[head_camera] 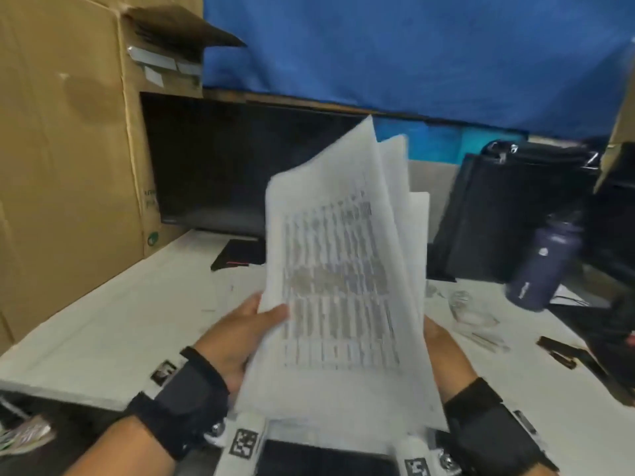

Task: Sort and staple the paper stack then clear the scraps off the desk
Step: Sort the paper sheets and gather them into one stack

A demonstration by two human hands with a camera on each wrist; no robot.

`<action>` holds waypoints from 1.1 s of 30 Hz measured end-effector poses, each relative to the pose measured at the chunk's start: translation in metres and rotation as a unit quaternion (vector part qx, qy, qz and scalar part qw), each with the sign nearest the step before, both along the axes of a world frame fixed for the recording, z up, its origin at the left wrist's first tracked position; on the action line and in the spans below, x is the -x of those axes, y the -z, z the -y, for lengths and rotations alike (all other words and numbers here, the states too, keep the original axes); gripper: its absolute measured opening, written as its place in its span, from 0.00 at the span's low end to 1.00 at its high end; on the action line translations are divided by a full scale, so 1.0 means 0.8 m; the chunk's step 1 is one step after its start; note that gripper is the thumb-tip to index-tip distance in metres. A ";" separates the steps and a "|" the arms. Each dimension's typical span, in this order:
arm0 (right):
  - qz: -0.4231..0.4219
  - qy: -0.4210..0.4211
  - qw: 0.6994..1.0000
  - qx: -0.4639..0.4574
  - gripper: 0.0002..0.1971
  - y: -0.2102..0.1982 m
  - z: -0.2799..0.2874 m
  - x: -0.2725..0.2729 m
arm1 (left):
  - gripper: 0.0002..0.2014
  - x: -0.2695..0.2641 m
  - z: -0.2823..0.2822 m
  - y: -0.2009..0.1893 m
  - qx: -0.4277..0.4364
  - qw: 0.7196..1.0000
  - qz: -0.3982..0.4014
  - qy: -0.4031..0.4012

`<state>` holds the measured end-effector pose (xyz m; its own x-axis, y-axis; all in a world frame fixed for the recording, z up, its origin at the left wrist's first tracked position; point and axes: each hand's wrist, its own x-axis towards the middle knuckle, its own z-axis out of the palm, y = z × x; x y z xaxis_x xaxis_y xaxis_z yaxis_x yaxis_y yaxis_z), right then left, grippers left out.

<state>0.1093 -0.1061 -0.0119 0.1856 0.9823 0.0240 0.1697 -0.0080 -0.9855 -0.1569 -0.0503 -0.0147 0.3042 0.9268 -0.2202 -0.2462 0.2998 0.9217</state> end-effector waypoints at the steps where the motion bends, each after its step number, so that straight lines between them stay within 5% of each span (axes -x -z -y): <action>1: 0.007 -0.007 1.000 0.000 0.10 -0.001 0.000 0.010 | 0.18 -0.003 0.000 0.013 0.018 1.000 -0.008 0.003; 5: 0.048 0.016 0.998 -0.039 0.14 -0.008 -0.001 0.027 | 0.16 -0.001 -0.004 0.032 -0.044 0.995 -0.043 -0.083; 8: 0.015 0.005 0.999 -0.044 0.30 -0.016 -0.001 0.030 | 0.12 0.003 -0.006 0.014 -0.135 0.978 -0.079 -0.138; 12: 0.088 0.024 0.990 -0.107 0.10 -0.024 -0.009 0.032 | 0.11 0.005 -0.004 0.006 -0.190 0.968 -0.097 -0.129; 19: 0.066 0.064 0.973 -0.210 0.30 -0.025 -0.012 0.049 | 0.15 -0.010 0.007 0.002 -0.222 0.952 -0.108 -0.183; 25: -0.032 0.104 0.969 -0.224 0.24 -0.039 -0.021 0.059 | 0.13 -0.015 0.018 -0.003 -0.222 0.942 -0.093 -0.234; 33: -0.021 0.091 0.978 -0.184 0.20 -0.014 -0.024 0.070 | 0.14 -0.014 0.022 0.027 -0.159 0.953 -0.132 -0.221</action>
<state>0.0533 -0.0870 -0.0007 0.3645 0.8591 0.3592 0.1573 0.3234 -0.9331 -0.1456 -0.0676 -0.0360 -0.1580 0.9843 0.0784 -0.0300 -0.0842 0.9960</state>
